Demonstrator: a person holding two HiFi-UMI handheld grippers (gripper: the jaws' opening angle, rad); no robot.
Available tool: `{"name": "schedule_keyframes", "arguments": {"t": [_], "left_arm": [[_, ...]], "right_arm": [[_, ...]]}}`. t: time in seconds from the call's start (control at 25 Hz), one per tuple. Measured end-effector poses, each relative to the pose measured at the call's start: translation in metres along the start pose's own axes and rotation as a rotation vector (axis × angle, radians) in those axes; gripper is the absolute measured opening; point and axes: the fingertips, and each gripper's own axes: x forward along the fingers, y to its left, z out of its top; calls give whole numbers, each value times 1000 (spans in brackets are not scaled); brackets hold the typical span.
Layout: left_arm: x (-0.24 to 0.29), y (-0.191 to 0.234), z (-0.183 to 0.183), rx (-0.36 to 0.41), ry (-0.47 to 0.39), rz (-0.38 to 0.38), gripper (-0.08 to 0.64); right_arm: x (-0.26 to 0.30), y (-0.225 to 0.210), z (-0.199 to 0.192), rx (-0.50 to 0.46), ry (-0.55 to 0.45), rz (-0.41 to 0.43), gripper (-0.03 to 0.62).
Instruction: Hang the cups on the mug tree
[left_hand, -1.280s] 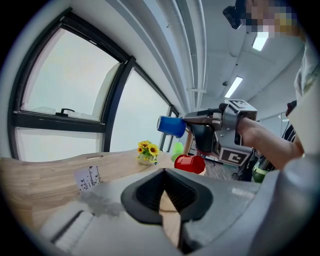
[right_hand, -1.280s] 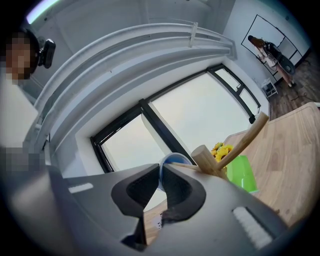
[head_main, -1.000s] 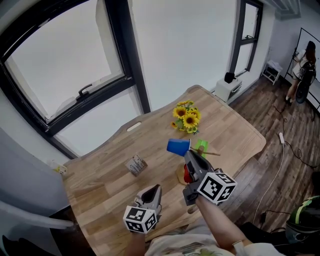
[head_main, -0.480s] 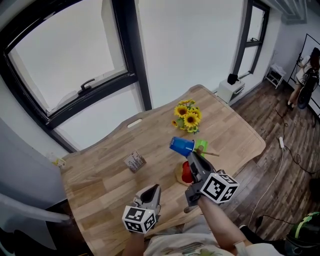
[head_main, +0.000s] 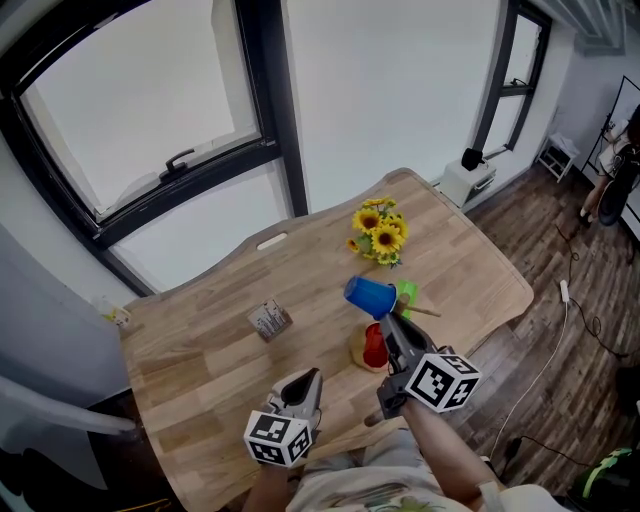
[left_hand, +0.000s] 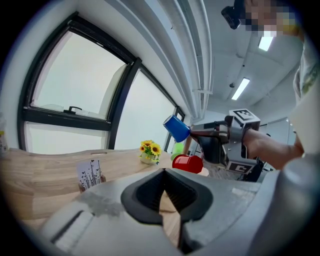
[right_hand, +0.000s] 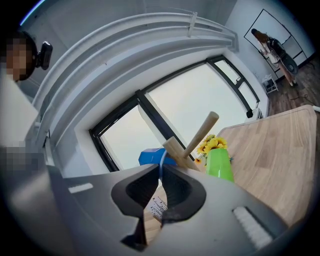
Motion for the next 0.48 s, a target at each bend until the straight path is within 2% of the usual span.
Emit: {"name": "schedule_keyframes", "arguments": {"t": [0.32, 0.48], "left_arm": [[5, -6, 1, 0, 0, 0, 1], [7, -9, 3, -5, -5, -1, 0]], "right_arm": [[-1, 2, -6, -51, 52, 41, 23], [-3, 6, -15, -71, 106, 87, 48]]}}
